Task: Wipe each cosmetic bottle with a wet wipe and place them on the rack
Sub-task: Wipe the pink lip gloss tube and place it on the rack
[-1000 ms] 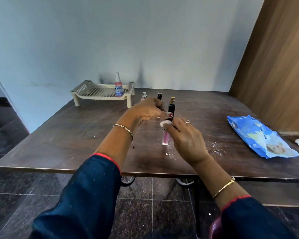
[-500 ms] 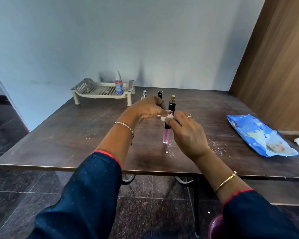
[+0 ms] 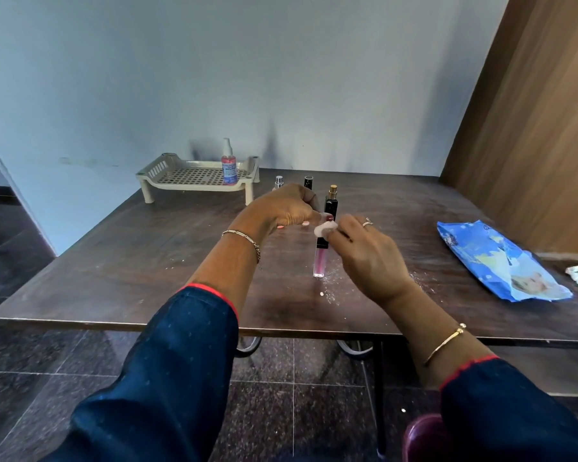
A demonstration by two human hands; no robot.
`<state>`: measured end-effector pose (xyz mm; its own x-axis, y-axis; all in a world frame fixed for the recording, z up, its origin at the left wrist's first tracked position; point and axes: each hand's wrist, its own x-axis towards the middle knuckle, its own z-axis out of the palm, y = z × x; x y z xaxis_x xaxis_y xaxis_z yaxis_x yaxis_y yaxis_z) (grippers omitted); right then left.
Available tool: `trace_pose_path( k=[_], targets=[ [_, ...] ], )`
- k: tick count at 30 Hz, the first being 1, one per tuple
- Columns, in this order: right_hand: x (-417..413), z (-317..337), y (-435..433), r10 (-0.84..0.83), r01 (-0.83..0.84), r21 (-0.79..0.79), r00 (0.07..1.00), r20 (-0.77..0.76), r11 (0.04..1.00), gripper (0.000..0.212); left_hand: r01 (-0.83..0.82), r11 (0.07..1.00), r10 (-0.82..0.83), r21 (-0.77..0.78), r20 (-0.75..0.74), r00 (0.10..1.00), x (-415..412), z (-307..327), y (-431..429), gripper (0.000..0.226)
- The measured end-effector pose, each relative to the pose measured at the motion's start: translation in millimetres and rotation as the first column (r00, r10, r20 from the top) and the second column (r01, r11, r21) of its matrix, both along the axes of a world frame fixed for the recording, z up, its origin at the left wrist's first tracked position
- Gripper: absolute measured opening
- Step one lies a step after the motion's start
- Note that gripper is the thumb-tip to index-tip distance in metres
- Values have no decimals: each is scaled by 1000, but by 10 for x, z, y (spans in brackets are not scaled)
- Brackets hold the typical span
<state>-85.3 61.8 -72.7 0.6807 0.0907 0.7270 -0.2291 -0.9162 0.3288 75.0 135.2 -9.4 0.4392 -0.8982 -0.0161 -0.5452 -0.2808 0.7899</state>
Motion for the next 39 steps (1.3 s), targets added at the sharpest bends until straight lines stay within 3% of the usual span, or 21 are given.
trace_pose_path(
  k=[3,6,9,11,15,18,22,25,36,39],
  targets=[
    [1,-64,-22,10,-11,-29,999,-36,1000,14,-5,1000,5,-7,5,1000,-6,-3,-8,19],
    [-12,-240,-68,64,-86,-83,967,-246,993,14,4,1000,-4,-13,7,1000,-4,1,0,23],
    [-41,-329,-110,109,-127,-20,915,-389,992,21,38,999,-37,-39,39,999,14,-1,13,21],
    [-86,-312,-117,121,-110,54,933,-338,993,9,74,995,-70,-72,62,996,35,1,30,12],
    [-127,-198,-165,103,-100,266,995,4,959,26,128,988,-119,-88,92,989,103,18,44,10],
    [-46,-114,-173,140,-172,265,981,134,949,23,162,982,-153,-94,92,984,95,19,33,7],
    [61,-154,-154,186,-205,241,977,102,949,32,196,976,-183,-100,124,975,65,1,-8,10],
    [70,-178,-178,152,-167,216,985,84,962,23,212,973,-201,-95,114,973,72,15,-11,10],
    [-18,-245,-170,214,-168,179,936,-280,969,23,187,976,-177,-110,97,980,51,13,8,9],
    [10,-137,-216,198,-149,215,954,-224,965,20,190,976,-179,-108,98,979,43,17,15,7]
  ],
)
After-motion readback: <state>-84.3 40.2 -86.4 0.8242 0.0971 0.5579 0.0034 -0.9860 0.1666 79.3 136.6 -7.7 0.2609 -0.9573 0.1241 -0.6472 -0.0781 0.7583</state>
